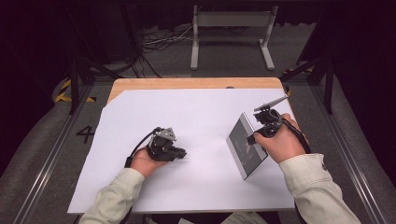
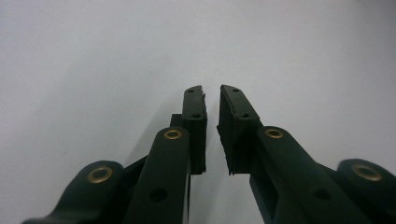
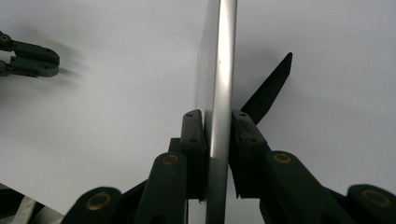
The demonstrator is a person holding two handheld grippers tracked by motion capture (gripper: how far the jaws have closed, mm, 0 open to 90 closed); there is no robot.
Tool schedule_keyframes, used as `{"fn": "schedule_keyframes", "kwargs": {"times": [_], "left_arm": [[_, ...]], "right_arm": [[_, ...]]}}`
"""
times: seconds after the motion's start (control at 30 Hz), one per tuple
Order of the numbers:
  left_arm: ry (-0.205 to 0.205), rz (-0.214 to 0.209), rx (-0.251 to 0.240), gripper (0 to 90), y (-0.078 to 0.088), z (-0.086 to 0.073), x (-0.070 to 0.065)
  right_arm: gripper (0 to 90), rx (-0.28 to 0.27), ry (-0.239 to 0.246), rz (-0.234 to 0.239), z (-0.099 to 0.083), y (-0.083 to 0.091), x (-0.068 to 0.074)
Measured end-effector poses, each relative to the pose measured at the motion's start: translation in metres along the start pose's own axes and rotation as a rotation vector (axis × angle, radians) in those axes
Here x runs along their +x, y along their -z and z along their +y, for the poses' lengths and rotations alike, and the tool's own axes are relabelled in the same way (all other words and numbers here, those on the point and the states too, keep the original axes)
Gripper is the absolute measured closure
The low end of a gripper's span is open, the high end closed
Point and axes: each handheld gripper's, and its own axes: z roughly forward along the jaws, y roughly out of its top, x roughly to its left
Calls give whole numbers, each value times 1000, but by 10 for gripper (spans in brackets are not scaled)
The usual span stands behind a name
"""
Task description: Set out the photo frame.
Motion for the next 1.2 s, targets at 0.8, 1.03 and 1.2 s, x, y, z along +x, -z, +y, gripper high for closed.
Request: {"fn": "schedule_keyframes", "kwargs": {"times": [0.8,1.03,1.2], "left_arm": [[26,26,-12,809,12,-12,2],[42,41,-19,808,18,-19,2],[57,51,-19,809,23,-25,2]], "right_arm": [[840,-16,115,62,15,18,-4],[840,-9,213,76,24,20,-1],[840,-7,291,83,32,21,1]]}}
